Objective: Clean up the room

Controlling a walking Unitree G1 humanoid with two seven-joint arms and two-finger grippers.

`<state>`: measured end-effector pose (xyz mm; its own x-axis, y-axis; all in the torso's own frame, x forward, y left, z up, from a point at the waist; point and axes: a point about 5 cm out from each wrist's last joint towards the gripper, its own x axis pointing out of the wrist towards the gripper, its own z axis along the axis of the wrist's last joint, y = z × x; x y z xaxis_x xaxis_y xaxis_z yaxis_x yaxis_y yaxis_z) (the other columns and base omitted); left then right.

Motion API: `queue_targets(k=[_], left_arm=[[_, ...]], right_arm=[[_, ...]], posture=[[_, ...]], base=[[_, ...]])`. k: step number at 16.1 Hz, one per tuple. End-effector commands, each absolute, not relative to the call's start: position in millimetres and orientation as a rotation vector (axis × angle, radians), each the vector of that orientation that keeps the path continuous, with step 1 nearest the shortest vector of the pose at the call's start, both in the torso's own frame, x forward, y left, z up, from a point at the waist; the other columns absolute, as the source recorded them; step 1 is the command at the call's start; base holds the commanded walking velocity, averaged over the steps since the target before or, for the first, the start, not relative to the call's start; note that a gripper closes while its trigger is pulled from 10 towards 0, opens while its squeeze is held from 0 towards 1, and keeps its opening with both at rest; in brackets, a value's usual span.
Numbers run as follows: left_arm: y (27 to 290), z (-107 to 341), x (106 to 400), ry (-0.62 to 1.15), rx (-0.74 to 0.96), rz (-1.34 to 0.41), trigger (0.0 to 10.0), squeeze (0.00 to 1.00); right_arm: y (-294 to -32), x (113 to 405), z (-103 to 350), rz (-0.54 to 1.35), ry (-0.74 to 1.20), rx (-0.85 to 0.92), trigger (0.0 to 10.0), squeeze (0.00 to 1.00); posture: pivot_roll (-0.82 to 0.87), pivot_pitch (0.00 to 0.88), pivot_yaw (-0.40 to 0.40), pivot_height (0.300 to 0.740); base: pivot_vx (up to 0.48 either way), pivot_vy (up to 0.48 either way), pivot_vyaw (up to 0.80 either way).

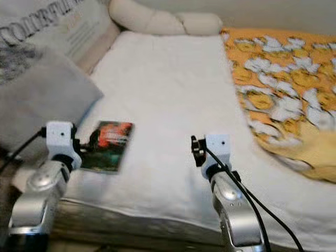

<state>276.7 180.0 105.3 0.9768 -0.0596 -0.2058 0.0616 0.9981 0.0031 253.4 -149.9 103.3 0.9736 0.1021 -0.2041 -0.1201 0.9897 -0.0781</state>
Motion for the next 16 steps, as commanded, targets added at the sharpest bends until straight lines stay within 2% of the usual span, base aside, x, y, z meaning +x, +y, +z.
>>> queue_targets(k=[1,5,16], left_arm=[[176.1,110.1,276.4,0.195,-0.012,-0.074,10.0,0.0],[178.4,112.8,276.3,0.186,-0.029,-0.036,10.0,0.0],[173.5,117.7,276.1,0.177,-0.042,-0.093,10.0,0.0]], right_arm=[[-152.7,254.0,103.8,0.101,0.194,-0.097,10.0,0.0],[-153.9,255.2,105.0,0.097,0.185,-0.09,10.0,0.0],[-153.1,256.3,106.6,0.104,0.169,-0.09,10.0,0.0]], posture=[[-0.09,0.0,0.026,0.74],[-0.09,0.0,0.028,0.74],[-0.1,0.0,0.035,0.74]], base=[[0.0,-0.364,0.0],[0.0,-0.283,0.0],[0.0,-0.309,0.0]])
